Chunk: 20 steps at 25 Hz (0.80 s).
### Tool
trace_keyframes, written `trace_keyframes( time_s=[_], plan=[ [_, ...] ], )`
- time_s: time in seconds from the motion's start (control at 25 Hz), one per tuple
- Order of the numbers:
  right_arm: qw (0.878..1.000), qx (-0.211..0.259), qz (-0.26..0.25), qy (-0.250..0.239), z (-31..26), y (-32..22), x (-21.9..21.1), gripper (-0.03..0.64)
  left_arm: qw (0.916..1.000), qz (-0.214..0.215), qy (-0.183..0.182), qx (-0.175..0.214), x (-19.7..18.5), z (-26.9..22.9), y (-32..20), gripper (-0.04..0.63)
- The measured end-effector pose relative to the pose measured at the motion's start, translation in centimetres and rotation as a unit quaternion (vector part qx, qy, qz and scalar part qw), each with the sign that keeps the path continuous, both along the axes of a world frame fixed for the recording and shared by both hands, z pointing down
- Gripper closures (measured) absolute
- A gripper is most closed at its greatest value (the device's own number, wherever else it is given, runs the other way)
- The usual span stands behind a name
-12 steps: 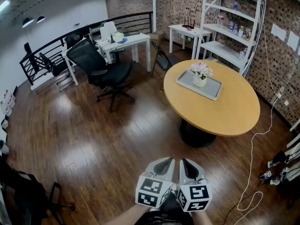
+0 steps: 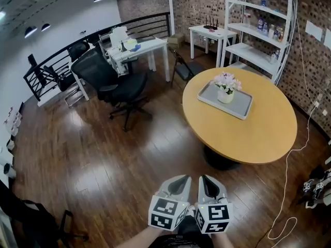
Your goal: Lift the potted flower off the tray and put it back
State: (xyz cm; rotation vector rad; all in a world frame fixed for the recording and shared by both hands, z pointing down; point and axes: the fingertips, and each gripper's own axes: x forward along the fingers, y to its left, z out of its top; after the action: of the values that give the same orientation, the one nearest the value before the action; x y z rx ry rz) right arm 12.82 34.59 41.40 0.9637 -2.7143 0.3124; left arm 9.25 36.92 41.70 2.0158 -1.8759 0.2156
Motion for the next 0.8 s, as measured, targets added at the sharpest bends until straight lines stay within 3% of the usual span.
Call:
trace_keyframes(
  time_s=[0.48, 0.8],
  plan=[
    [1.000, -0.016, 0.007, -0.006, 0.9, -12.5, -2.8, 0.615, 0.9998, 0.013, 0.001, -0.017, -2.3, 0.9, -12.5, 0.592],
    [1.000, -0.019, 0.013, -0.004, 1.5, -17.5, -2.8, 0.615, 0.9993, 0.027, -0.022, -0.017, -2.3, 1.1, -18.0, 0.592]
  ],
)
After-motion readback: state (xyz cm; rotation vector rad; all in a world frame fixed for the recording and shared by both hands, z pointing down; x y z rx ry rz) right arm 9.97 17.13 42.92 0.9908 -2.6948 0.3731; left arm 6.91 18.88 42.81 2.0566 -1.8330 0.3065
